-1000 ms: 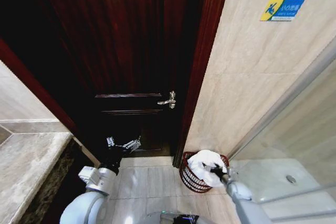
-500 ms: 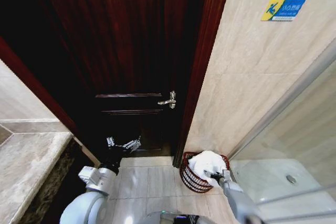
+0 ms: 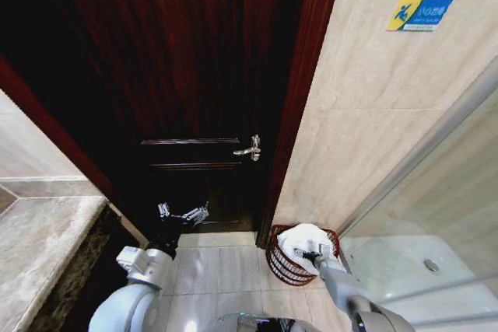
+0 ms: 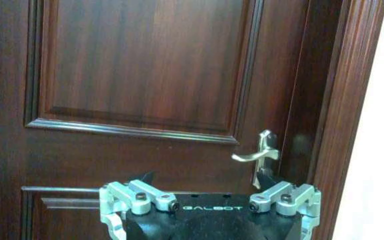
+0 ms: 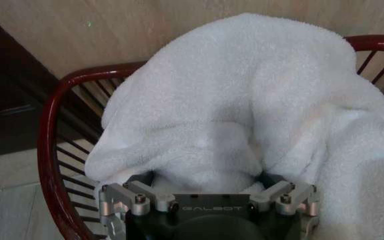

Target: Discard the used towel into the hamper.

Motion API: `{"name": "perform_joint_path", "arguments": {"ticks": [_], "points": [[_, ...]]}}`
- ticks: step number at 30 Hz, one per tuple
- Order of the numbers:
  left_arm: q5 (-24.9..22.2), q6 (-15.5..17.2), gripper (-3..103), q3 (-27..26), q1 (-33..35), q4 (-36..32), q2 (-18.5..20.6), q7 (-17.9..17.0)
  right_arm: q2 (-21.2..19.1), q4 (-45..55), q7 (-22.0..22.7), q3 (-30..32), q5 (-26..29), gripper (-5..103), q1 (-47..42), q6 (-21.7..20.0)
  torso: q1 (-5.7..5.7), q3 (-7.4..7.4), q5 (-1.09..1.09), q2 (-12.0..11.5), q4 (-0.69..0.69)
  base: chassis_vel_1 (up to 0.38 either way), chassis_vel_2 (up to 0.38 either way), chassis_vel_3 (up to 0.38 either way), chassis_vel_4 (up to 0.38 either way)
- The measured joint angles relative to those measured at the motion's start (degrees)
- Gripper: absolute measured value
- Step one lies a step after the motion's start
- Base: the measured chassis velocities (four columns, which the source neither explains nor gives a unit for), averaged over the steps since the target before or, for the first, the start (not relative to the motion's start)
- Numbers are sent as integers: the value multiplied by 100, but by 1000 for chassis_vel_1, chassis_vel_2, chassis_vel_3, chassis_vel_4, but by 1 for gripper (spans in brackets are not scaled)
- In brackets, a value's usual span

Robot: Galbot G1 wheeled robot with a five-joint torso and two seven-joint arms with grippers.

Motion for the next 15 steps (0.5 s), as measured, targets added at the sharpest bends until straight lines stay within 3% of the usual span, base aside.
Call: {"name": "perform_joint_path", "arguments": {"ticks": [8,15], "points": [[0,0,100,0,0,0,0,0,-98,-43,-3,11,-51,100,75,-204,-65,-74,1,-139,1,0,0,0,0],[1,0,100,0,0,0,0,0,-166,-41,-55,39,-41,100,98,-381,-200,-233,0,-433,0,0,0,0,0]]}}
